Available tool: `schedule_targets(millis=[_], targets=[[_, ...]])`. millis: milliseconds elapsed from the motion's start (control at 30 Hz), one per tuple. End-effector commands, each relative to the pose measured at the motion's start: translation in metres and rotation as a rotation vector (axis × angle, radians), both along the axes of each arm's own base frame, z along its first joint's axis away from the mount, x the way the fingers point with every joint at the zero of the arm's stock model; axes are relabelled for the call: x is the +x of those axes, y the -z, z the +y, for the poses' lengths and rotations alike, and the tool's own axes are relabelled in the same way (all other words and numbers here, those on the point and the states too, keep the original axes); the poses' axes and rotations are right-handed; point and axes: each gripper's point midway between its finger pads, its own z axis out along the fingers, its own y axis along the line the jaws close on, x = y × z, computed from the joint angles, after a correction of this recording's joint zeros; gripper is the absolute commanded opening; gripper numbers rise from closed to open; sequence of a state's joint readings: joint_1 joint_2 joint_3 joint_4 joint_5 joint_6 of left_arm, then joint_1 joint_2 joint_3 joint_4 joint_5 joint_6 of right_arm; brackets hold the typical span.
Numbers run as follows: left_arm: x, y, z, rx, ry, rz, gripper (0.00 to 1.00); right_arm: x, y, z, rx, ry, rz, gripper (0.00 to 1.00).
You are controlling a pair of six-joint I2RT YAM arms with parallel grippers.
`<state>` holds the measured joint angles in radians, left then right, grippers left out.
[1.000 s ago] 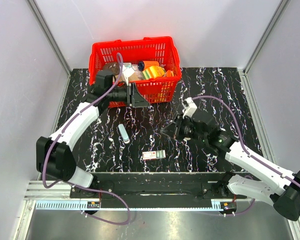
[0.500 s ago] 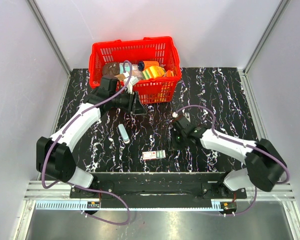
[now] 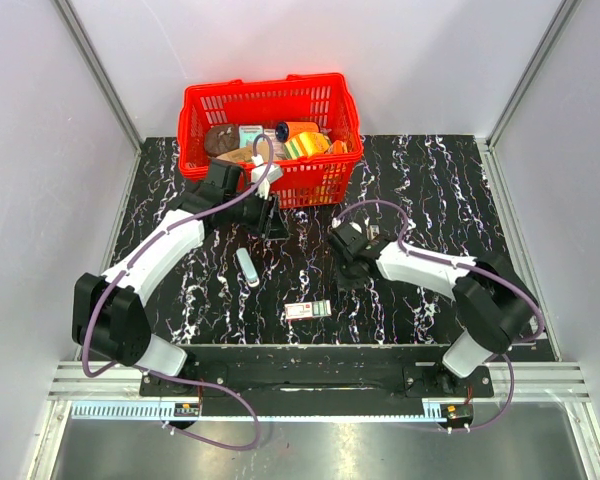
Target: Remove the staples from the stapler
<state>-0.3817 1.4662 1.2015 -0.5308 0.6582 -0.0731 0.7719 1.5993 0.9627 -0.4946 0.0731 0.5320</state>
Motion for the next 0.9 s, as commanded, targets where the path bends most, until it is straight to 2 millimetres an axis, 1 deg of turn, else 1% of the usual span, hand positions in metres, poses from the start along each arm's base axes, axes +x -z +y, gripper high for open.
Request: schedule_targets(millis=[0, 167, 300, 400, 533, 633, 733, 867], targets=[[0.004, -0.006, 0.002, 0.035, -0.003, -0.08, 0.38, 0.013, 0.002, -0.016, -0.135, -0.013, -0.04, 0.1], [0.006, -0.002, 0.004, 0.05, -0.013, -0.08, 0.38, 0.017, -0.002, -0.025, -0.246, -0.033, -0.077, 0.11], [0.009, 0.0, 0.005, 0.061, -0.022, -0.073, 0.38, 0.011, -0.006, -0.019, -0.317, -0.074, -0.109, 0.11], [0.008, 0.0, 0.005, 0.06, -0.021, -0.073, 0.38, 0.004, -0.005, -0.016, -0.353, -0.089, -0.116, 0.11], [0.006, 0.0, 0.006, 0.063, -0.022, -0.073, 0.38, 0.0, 0.004, -0.015, -0.357, -0.086, -0.099, 0.14], [0.006, -0.003, 0.007, 0.062, -0.022, -0.08, 0.38, 0.0, 0.009, -0.011, -0.341, -0.08, -0.091, 0.19], [0.004, -0.003, 0.007, 0.062, -0.02, -0.081, 0.38, 0.0, 0.013, -0.003, -0.31, -0.082, -0.082, 0.27], [0.004, -0.003, 0.008, 0.065, -0.02, -0.087, 0.38, 0.0, 0.011, 0.003, -0.281, -0.082, -0.08, 0.38]])
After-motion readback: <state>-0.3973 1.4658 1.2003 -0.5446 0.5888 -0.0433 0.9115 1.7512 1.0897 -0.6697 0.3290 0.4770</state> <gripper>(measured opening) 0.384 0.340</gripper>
